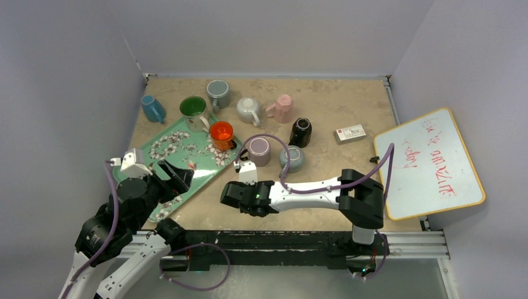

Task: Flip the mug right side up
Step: Turn over the cup at the center of the board.

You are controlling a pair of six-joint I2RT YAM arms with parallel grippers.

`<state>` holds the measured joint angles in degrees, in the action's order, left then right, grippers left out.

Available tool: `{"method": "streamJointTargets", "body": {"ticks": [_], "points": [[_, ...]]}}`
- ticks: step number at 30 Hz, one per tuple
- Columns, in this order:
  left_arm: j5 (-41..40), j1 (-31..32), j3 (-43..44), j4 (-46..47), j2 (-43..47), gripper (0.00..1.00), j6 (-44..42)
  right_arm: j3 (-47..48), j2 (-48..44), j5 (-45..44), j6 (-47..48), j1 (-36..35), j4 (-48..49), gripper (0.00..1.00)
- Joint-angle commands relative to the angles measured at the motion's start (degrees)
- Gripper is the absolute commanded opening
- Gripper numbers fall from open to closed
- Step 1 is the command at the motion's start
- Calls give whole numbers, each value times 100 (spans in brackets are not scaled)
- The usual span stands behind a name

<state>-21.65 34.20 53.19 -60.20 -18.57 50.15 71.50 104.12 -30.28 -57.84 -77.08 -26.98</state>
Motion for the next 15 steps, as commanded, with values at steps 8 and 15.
{"method": "streamJointTargets", "body": {"ticks": [8, 15], "points": [[203, 13, -61, 384, -54, 90, 13, 235, 102, -400, -91, 70, -270, 32], [283, 17, -130, 386, -94, 90, 3, -118, -215, -466, 15, 76, 205, 0]]}}
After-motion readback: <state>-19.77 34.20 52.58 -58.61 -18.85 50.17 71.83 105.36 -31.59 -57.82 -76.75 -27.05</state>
